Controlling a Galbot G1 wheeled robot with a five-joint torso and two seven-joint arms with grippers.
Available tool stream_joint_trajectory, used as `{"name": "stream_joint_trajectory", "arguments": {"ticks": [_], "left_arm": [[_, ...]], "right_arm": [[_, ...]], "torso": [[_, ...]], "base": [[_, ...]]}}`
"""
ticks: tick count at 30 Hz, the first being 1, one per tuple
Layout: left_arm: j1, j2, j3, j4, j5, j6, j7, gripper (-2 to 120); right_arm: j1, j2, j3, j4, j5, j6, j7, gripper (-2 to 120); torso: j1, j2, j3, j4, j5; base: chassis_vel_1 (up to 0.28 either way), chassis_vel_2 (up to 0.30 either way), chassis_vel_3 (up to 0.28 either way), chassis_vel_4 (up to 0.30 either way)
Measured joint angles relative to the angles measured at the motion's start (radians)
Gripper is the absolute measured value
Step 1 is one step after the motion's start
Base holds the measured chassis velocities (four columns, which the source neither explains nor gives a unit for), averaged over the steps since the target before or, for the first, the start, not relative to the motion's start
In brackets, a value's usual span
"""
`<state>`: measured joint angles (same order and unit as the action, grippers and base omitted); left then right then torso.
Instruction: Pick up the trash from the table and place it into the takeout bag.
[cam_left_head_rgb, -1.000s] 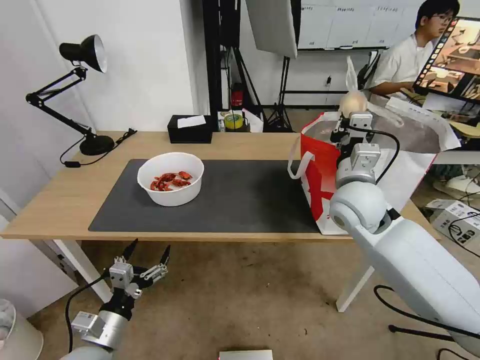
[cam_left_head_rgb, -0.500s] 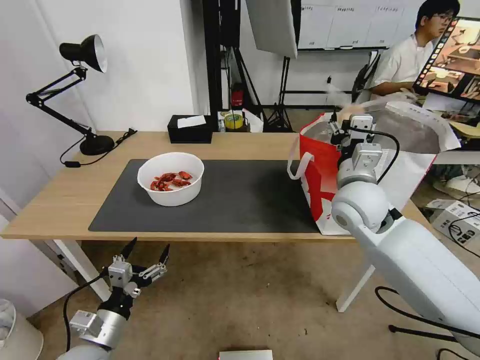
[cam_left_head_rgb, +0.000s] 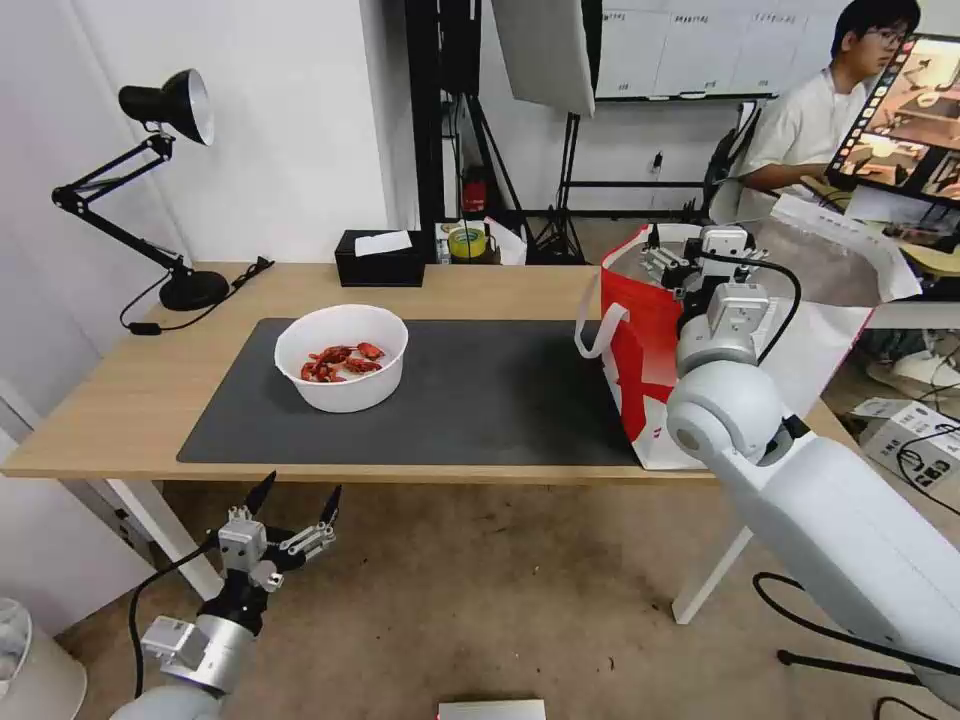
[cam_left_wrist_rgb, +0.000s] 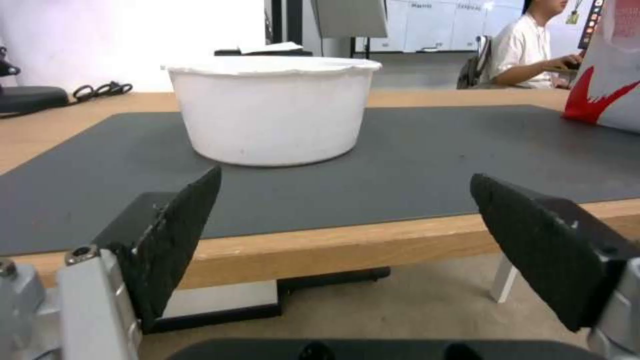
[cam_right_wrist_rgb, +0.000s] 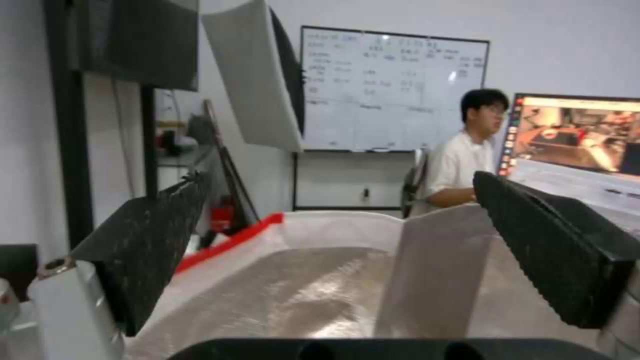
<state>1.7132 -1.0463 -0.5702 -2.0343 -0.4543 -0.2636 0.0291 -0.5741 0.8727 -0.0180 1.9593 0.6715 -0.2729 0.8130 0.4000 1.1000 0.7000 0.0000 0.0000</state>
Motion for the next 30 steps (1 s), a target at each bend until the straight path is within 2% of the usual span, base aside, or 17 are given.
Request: {"name": "stream_joint_trajectory", "arguments": {"ticks": [4, 7, 11, 14, 16, 18, 23, 25, 30], "left_arm": [[0.000, 0.000, 0.000, -0.003, 0.000, 0.000, 0.000, 100], [-0.002, -0.003, -0.001, -0.005, -0.001, 0.000, -0.001, 100], [-0.004, -0.005, -0.001, -0.007, -0.001, 0.000, -0.001, 100], [-0.005, -0.008, -0.001, -0.008, -0.002, 0.001, -0.002, 100], [-0.004, -0.008, -0.002, -0.008, -0.002, 0.001, -0.001, 100], [0.000, -0.009, -0.002, -0.012, -0.003, 0.001, 0.004, 100], [0.001, -0.007, -0.005, -0.014, -0.005, 0.000, 0.006, 100], [0.004, -0.006, -0.009, -0.018, -0.008, -0.001, 0.006, 100], [0.014, -0.012, -0.009, -0.025, -0.008, -0.006, 0.008, 100]], "right_arm": [[-0.002, -0.010, 0.004, 0.024, 0.026, 0.025, -0.040, 100], [-0.020, -0.035, 0.006, 0.077, 0.051, 0.069, -0.144, 100], [-0.048, -0.052, 0.010, 0.109, 0.070, 0.089, -0.207, 100], [-0.147, -0.084, 0.034, 0.164, 0.089, 0.124, -0.321, 100], [-0.179, -0.090, 0.043, 0.176, 0.087, 0.136, -0.345, 100], [-0.277, -0.108, 0.079, 0.219, 0.069, 0.170, -0.422, 100], [-0.369, -0.120, 0.115, 0.255, 0.058, 0.198, -0.486, 100], [-0.456, -0.130, 0.148, 0.281, 0.046, 0.225, -0.528, 100], [-0.563, -0.132, 0.189, 0.302, 0.040, 0.248, -0.562, 100]], "torso": [[0.000, 0.000, 0.000, 0.0000, 0.0000], [0.000, 0.000, 0.000, 0.0001, 0.0000], [0.000, 0.000, 0.000, 0.0001, -0.0002], [0.000, 0.000, 0.000, 0.0001, -0.0001], [0.000, 0.000, 0.000, 0.0001, -0.0001], [0.000, 0.000, 0.000, 0.0000, 0.0000], [0.000, 0.000, 0.000, -0.0002, 0.0000], [0.000, 0.000, 0.000, 0.0000, -0.0001], [0.000, 0.000, 0.000, 0.0001, 0.0001]], "base": [[0.000, 0.000, 0.000, 0.000], [0.000, 0.000, 0.000, 0.000], [0.000, 0.000, 0.000, 0.000], [0.000, 0.000, 0.000, 0.000], [0.000, 0.000, 0.000, 0.000], [0.000, 0.000, 0.000, 0.000], [0.000, 0.000, 0.000, 0.000], [0.000, 0.000, 0.000, 0.000], [0.000, 0.000, 0.000, 0.000]]}}
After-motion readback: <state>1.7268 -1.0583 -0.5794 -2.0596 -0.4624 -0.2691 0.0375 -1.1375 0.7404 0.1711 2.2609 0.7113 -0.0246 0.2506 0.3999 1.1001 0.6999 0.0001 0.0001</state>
